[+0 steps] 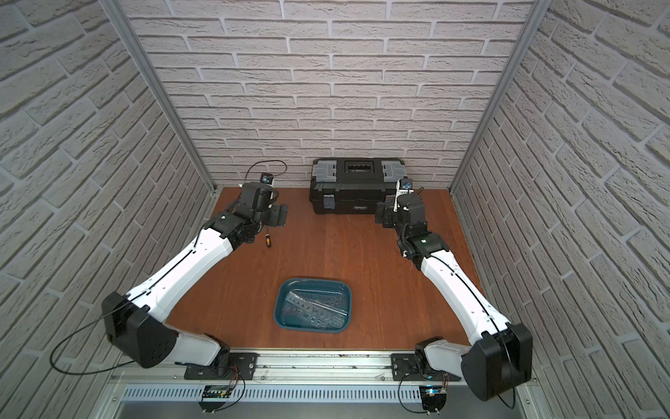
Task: Put the scattered rulers into the storage box
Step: Reset both arms
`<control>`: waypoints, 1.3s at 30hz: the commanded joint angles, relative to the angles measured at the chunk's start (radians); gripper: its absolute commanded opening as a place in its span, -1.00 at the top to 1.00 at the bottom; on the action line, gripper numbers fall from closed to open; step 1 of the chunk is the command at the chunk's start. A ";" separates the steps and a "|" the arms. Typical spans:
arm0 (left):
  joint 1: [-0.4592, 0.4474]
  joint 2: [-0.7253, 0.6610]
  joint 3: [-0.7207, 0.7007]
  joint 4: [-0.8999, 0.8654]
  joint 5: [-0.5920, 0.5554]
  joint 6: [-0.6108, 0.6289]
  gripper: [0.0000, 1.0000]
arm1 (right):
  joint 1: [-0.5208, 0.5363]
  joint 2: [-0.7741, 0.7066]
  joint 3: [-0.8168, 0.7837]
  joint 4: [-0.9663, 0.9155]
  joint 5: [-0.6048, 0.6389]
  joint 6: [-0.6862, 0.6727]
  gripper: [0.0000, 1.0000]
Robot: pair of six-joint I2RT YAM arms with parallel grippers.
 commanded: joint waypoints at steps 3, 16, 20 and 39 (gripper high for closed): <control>0.221 -0.088 -0.349 0.330 0.043 0.067 -0.96 | -0.051 0.076 -0.170 0.247 0.184 -0.219 -0.97; 0.500 -0.079 -0.765 0.731 0.105 0.091 -0.96 | -0.087 0.155 -0.546 0.648 0.222 -0.188 -0.97; 0.510 -0.037 -0.835 0.923 0.196 0.105 -0.97 | -0.103 0.190 -0.608 0.831 0.147 -0.199 -0.97; 0.491 0.115 -0.937 1.322 0.344 0.185 -0.96 | -0.199 0.235 -0.694 1.006 -0.128 -0.177 -0.97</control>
